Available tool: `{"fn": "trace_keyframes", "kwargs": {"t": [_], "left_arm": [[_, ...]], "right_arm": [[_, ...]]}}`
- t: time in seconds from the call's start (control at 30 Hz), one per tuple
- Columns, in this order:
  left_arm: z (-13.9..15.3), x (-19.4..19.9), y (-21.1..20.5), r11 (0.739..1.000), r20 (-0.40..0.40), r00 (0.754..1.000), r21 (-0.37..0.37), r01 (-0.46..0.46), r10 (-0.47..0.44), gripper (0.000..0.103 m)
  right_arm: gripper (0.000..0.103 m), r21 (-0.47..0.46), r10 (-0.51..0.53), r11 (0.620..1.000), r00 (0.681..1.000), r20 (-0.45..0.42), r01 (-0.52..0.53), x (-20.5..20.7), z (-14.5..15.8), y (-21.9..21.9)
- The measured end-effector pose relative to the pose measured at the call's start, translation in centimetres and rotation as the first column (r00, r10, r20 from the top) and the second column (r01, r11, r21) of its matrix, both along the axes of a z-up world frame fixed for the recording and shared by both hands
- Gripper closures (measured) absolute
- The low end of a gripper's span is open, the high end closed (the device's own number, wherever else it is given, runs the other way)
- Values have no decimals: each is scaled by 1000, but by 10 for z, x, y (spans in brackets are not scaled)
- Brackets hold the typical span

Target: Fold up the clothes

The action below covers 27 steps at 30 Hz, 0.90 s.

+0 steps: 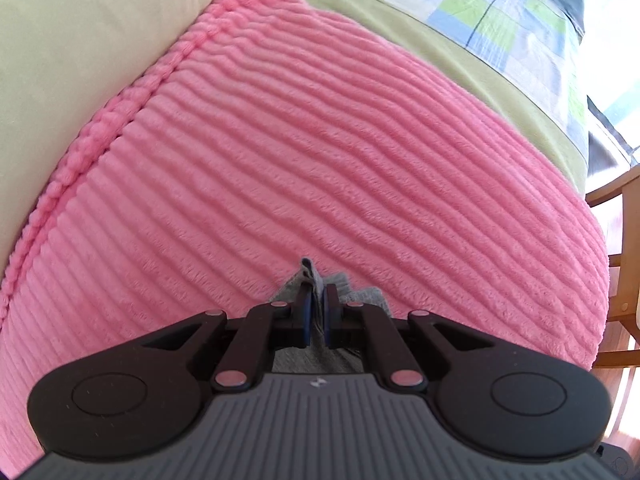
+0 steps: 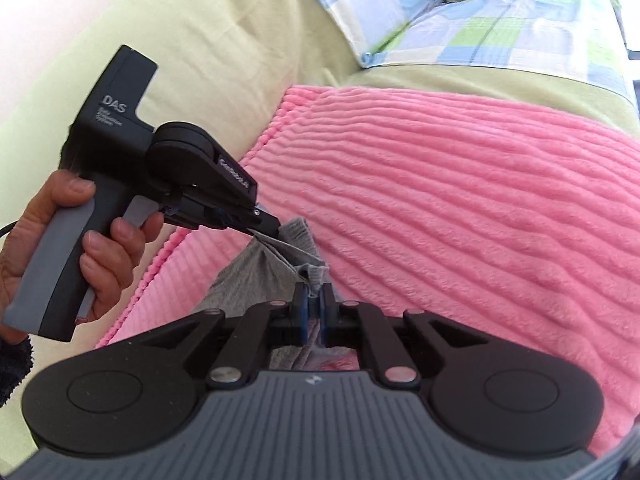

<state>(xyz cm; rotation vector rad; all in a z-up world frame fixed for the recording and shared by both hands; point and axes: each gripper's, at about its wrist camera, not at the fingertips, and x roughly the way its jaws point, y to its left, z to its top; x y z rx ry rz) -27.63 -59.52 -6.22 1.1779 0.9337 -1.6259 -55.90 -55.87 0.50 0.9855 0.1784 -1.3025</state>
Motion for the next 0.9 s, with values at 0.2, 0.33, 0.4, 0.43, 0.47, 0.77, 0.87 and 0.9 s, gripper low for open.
{"fn": "trace_keyframes", "kwargs": {"t": [0.2, 0.33, 0.4, 0.43, 0.47, 0.77, 0.87, 0.9], "left_arm": [[6, -7, 1, 1000, 17, 1000, -27, 6, -6, 93], [7, -7, -2, 1000, 90, 996, -6, 17, -17, 77], [13, -6, -6, 999, 102, 994, 13, 33, -34, 68], [16, -6, -8, 999, 94, 995, 29, 41, -44, 59], [19, -5, -11, 998, 82, 995, 48, 51, -54, 51], [57, 41, -21, 996, -18, 996, 31, -88, 89, 51], [58, 72, 14, 985, 30, 984, 5, -175, 175, 53], [56, 87, 36, 975, 42, 975, 9, -220, 219, 53]], "right_arm": [[99, 14, -26, 1000, 999, 23, 26, -8, -7, -2], [80, 139, -11, 990, 1000, 15, 9, -5, -27, -14], [69, 151, -38, 988, 999, -10, 39, -8, -30, -15], [69, 145, -38, 989, 999, -17, 40, -9, -29, -15], [67, 149, -34, 988, 999, -20, 37, -11, -29, -16], [63, 137, 0, 990, 981, -196, 27, -5, -9, -14], [81, 47, 140, 990, 957, -255, -132, 5, 10, -10], [91, 23, 208, 978, 947, -243, -209, 8, 16, -10]]}}
